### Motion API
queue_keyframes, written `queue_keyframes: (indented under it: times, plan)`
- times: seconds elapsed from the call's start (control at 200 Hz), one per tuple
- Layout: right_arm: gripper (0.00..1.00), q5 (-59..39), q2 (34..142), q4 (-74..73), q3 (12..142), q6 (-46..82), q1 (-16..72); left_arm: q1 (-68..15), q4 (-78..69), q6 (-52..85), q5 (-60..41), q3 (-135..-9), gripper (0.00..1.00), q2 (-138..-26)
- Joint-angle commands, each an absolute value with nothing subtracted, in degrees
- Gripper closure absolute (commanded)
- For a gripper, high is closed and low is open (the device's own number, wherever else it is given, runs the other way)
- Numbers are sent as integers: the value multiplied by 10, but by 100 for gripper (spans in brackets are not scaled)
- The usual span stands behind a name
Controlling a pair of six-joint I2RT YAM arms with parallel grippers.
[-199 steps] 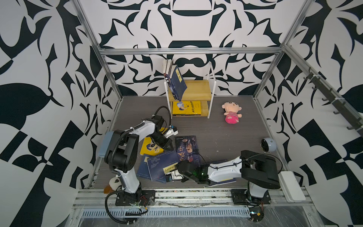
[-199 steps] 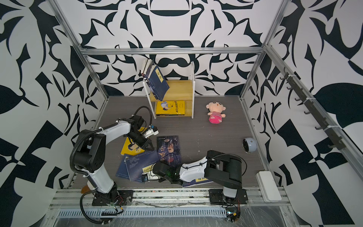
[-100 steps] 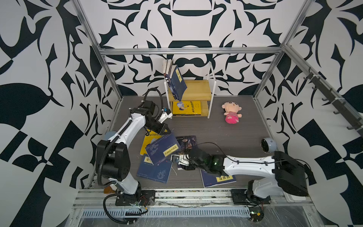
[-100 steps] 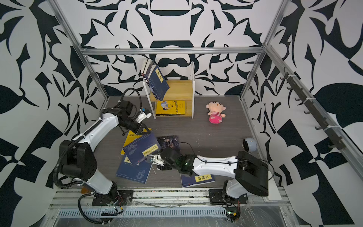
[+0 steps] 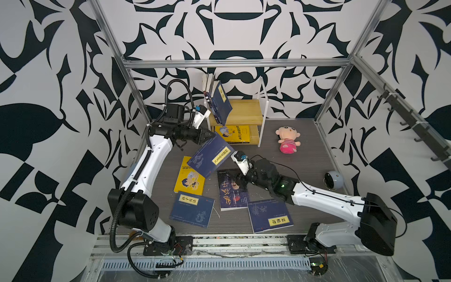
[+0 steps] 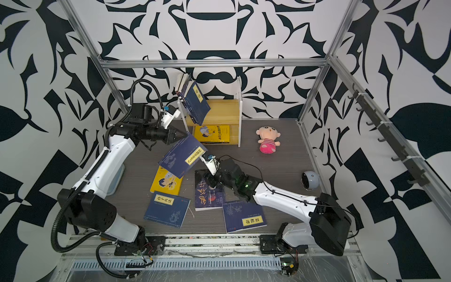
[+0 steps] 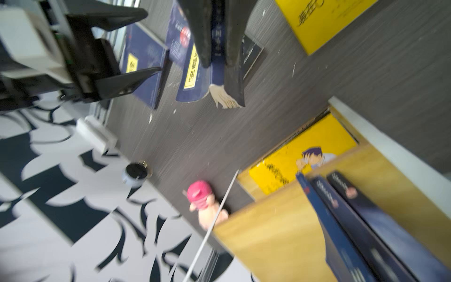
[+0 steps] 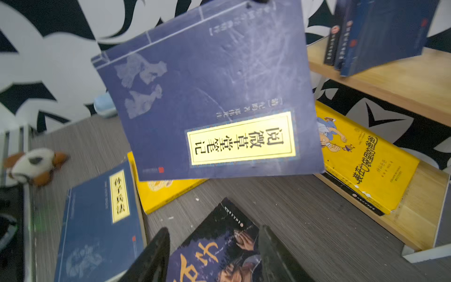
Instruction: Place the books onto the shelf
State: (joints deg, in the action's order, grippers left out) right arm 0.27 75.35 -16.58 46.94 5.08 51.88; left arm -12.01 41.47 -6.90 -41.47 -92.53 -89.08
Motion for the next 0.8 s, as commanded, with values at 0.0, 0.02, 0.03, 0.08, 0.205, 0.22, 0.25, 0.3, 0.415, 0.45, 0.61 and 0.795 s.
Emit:
queue_keyframes:
  times: [0.0,0.02,0.03,0.08,0.205,0.22,0.25,0.3,0.415,0.45,0.61,0.795]
  plan:
    - [36,-19,749,-294,476,176,501,-114,353,43,-488,-944,100,-897]
    - [35,-21,751,-313,472,189,497,-113,342,56,-494,-945,100,-896]
    - [35,-22,752,-324,469,197,496,-113,337,63,-497,-945,100,-896]
    - [32,-23,758,-369,458,238,486,-110,315,93,-512,-947,100,-896]
    - [22,-36,787,-473,448,326,470,-105,276,142,-524,-954,100,-902]
    - [22,-42,791,-480,449,329,469,-106,275,145,-524,-956,100,-903]
    - [21,-52,799,-496,452,333,469,-106,272,153,-523,-960,100,-906]
    - [21,-63,810,-513,458,342,468,-105,263,166,-528,-968,100,-910]
    - [20,-80,839,-562,466,374,461,-104,223,211,-560,-976,100,-913]
    - [20,-84,848,-578,468,389,457,-103,206,229,-568,-974,100,-913]
    - [22,-112,902,-698,474,466,440,-103,152,280,-586,-961,100,-912]
    - [28,-162,970,-807,508,541,426,-103,104,323,-603,-944,100,-909]
